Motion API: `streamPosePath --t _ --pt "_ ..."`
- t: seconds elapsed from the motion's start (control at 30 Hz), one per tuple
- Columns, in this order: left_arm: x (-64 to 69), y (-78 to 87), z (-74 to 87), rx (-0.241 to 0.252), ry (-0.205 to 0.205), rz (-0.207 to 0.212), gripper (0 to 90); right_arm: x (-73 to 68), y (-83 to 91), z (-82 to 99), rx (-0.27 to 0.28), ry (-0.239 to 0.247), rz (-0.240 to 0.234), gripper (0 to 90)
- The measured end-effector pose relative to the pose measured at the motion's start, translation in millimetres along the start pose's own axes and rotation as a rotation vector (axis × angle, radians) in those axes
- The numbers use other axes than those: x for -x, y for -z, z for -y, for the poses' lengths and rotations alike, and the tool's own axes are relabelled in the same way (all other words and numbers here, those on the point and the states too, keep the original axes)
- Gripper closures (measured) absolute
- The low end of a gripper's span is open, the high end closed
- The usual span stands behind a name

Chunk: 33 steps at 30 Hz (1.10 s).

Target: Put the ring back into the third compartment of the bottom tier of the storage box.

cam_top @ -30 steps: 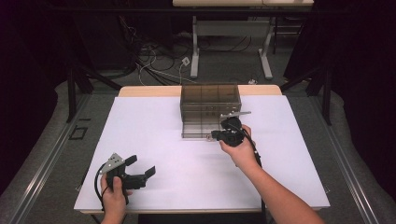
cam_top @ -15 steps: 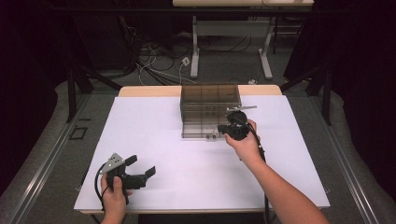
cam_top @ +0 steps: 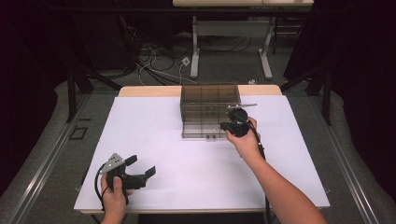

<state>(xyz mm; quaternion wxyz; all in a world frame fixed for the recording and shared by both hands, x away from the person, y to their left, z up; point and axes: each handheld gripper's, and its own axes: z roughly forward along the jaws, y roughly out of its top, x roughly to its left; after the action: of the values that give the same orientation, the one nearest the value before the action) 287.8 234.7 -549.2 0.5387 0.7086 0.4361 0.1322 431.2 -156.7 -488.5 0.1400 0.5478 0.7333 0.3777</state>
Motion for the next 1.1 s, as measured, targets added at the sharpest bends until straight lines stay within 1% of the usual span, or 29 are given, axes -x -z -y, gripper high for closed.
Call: streamPosePath --t 0.27,0.33,0.43,0.53,0.57,0.67,0.73,0.77,0.8,0.87,1.1 --pt "0.1 0.2 0.0 0.000 0.000 0.000 0.4 4.7 -9.8 -0.3 -0.004 -0.009 0.030 86.9" --pt "0.2 0.4 -0.1 0.001 -0.001 0.000 0.4 5.6 -12.1 -0.6 -0.010 -0.024 0.041 86.9" --pt "0.1 0.5 -0.1 0.003 0.000 0.000 0.4 9.4 -15.8 -0.5 -0.010 -0.025 0.058 86.9" --pt "-0.1 0.5 -0.1 0.003 0.001 0.001 0.4 12.1 -17.2 -0.6 -0.011 -0.046 0.067 86.9" --pt "-0.2 0.5 -0.1 0.002 0.000 0.001 0.4 14.1 -17.4 -0.7 -0.012 -0.037 0.071 86.9" --pt "0.0 0.4 0.0 0.003 0.001 0.001 0.4 17.2 -19.0 -0.7 -0.013 -0.052 0.079 86.9" --pt "0.1 0.5 -0.1 0.000 -0.001 0.001 0.4 19.3 -20.6 -0.3 -0.022 -0.055 0.089 86.9" --pt "0.1 0.4 -0.1 0.000 0.000 0.001 0.4 20.0 -21.0 -0.2 -0.026 -0.059 0.081 86.9" --pt "0.2 0.4 -0.1 0.000 0.000 0.001 0.4 20.8 -21.7 -0.1 -0.027 -0.057 0.092 86.9" --pt "0.2 0.4 -0.1 0.001 -0.001 0.000 0.4 21.7 -22.7 0.0 -0.028 -0.061 0.094 86.9" --pt "0.0 0.6 0.0 0.001 0.000 0.001 0.4 23.9 -30.1 1.2 -0.049 -0.069 0.123 86.9"
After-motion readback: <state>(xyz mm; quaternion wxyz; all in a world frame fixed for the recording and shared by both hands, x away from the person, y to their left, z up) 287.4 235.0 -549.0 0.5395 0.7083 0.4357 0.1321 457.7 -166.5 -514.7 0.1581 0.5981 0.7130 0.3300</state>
